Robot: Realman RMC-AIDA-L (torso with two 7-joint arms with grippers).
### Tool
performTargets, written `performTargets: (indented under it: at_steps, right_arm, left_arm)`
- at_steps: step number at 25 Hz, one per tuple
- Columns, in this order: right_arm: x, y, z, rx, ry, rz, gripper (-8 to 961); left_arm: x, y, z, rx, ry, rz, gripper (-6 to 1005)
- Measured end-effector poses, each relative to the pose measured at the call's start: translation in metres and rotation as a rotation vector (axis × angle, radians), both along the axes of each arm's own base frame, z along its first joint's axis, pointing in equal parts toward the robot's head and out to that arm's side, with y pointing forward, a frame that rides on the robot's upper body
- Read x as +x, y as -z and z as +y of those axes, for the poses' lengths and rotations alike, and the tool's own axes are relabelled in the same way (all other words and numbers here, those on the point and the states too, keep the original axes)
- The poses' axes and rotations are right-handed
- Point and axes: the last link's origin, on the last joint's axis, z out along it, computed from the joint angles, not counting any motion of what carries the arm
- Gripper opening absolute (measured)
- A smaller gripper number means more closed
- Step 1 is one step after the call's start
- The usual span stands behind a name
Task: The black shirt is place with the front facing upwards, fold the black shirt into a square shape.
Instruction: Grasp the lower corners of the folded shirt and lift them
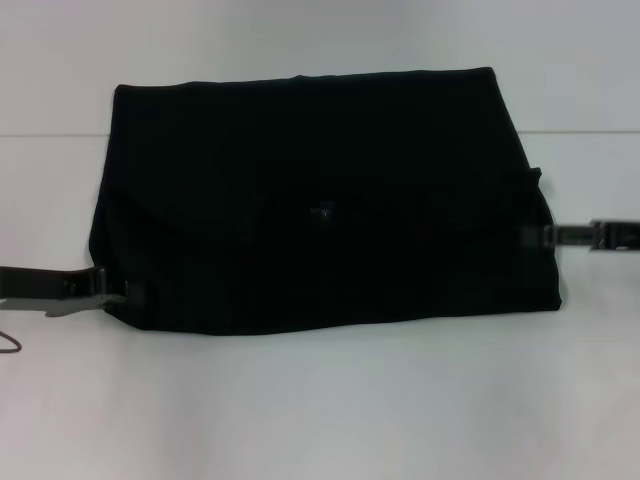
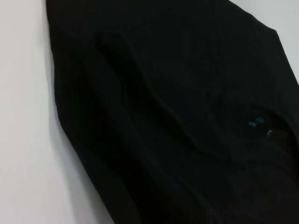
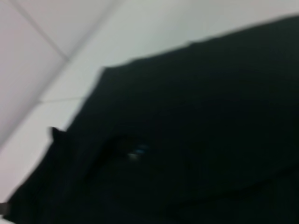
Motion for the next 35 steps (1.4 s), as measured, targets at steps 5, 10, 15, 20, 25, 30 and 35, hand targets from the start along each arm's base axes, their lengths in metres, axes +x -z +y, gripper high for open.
performTargets:
  at_steps: [5,10,15,20,25,30,35]
  right_arm:
    - [-0.009,-0.023,0.021,-0.077,0.204,-0.098,904]
    - [-0.012,-0.014,0.029,-0.117,0.242,-0.195,900]
    - [-0.009,0.012,0.028,-0.159,0.243,-0.231,897]
    - [-0.01,0.022,0.028,-0.165,0.235,-0.231,893]
    - [-0.015,0.031,0.028,-0.166,0.21,-0.235,889]
    - [-0.017,0.035,0.028,-0.157,0.172,-0.242,816]
    - [-0.016,0.036,0.029,-0.156,0.173,-0.251,667]
  left_arm:
    - [0.001,-0.002,-0.002,-0.006,0.001,-0.017,55]
    - [0.002,-0.002,-0.003,-0.01,0.007,-0.032,46]
    - [0.001,-0.003,-0.004,-0.005,0.007,-0.036,46]
    - [0.002,-0.003,-0.004,-0.008,0.009,-0.038,46]
    - [0.003,-0.003,-0.003,-0.009,0.016,-0.036,46]
    - [0.004,-0.003,-0.002,-0.009,0.021,-0.034,45]
    - [0.004,-0.003,-0.001,-0.006,0.023,-0.032,45]
